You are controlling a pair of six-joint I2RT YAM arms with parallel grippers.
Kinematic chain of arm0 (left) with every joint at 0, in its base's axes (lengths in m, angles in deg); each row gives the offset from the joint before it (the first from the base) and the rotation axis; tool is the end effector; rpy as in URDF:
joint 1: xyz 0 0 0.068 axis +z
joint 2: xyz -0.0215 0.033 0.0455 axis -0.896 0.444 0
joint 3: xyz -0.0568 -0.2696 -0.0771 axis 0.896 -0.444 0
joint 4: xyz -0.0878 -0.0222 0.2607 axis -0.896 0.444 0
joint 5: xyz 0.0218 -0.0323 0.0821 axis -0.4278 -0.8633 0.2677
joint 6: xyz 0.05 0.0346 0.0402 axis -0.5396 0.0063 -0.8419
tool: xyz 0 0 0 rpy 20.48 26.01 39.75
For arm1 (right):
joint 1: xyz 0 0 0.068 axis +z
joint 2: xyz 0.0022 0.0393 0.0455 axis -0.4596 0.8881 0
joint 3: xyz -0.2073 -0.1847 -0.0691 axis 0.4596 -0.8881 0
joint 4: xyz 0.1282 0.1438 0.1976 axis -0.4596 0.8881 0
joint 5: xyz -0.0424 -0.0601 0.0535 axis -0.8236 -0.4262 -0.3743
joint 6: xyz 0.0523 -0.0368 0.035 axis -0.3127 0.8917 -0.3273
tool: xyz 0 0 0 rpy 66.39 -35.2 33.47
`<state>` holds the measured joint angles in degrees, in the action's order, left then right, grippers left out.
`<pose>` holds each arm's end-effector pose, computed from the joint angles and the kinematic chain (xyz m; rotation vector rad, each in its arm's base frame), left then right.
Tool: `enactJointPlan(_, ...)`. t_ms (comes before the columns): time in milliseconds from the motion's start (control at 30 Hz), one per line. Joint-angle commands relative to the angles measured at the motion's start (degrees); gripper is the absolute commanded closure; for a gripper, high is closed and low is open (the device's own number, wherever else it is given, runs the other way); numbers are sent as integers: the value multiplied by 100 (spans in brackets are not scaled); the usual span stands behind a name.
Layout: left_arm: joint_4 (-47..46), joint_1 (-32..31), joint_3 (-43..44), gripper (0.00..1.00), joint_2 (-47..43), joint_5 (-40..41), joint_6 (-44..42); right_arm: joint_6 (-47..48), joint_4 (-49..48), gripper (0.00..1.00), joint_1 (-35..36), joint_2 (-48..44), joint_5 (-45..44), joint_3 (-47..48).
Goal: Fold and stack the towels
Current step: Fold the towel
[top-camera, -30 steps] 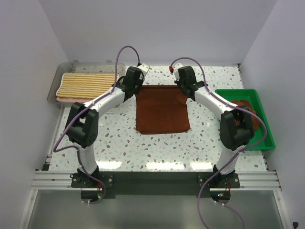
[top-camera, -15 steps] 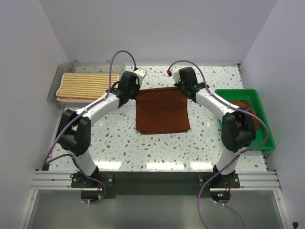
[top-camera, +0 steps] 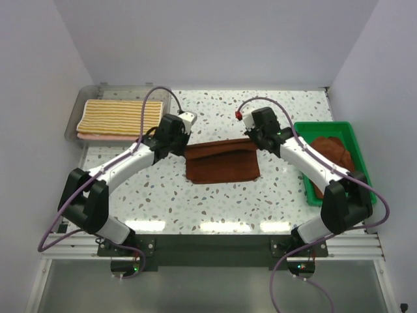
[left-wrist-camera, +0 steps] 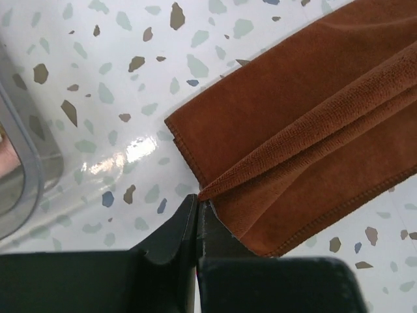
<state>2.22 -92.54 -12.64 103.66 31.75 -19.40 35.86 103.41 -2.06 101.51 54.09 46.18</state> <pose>0.3206 -0.1737 0.2347 0.4599 2.3058 -0.2403 0.3338 0.1402 0.2587 -0.8262 2.2198 -0.2861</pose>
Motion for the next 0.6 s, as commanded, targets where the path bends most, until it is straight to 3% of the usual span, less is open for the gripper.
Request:
enactJointPlan(0, 184, 8, -411, 98, -422, -2, 287, -419, 516, 98, 27, -256, 12, -249)
enactJointPlan(267, -53, -36, -1019, 94, -300, -239, 287, -789, 586, 96, 186, -230, 268, -820)
enactJointPlan(433, -62, -168, -1221, 85, -255, -476, 392, -982, 691, 87, 221, -168, 469, -882)
enactJointPlan(533, -71, -177, -1388, 69, -519, -555, 576, -1149, 823, 80, 247, -247, 610, -917)
enactJointPlan(567, -54, -194, -1440, 53, -598, -643, 630, -1193, 945, 78, 256, -291, 706, -943)
